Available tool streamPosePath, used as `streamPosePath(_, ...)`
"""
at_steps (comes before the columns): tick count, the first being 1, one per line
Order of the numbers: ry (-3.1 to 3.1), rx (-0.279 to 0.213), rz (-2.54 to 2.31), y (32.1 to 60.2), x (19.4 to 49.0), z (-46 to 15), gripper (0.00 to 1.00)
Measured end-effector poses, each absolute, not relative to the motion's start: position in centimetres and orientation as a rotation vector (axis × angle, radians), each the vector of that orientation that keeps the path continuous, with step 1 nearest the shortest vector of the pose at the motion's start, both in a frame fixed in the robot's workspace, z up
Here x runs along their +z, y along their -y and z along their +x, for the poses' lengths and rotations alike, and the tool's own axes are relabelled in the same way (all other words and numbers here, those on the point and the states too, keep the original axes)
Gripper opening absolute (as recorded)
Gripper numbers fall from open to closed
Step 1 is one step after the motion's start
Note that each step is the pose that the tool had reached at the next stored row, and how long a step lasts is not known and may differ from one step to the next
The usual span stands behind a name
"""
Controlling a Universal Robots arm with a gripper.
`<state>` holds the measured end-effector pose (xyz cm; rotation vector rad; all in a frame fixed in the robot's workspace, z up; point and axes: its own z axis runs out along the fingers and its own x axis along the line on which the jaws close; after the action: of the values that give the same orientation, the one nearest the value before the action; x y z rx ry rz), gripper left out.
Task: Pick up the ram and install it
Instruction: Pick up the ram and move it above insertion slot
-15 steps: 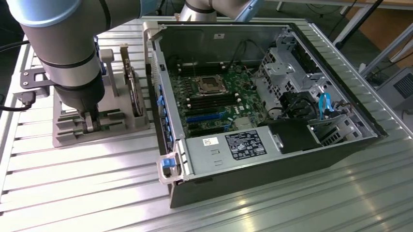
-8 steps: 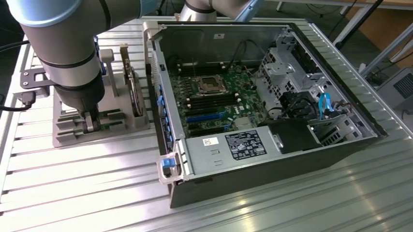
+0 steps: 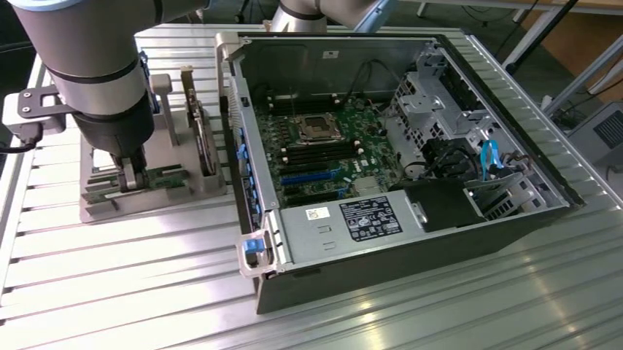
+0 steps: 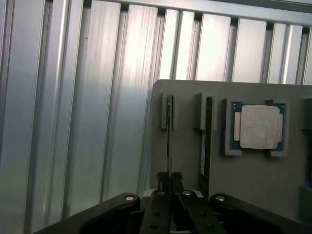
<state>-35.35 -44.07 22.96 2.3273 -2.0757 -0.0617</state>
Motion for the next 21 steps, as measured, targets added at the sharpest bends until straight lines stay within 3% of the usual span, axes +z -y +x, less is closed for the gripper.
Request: streamPosePath(21, 2.075, -0.060, 2.327, 44.1, 25.9, -35.4, 0.12)
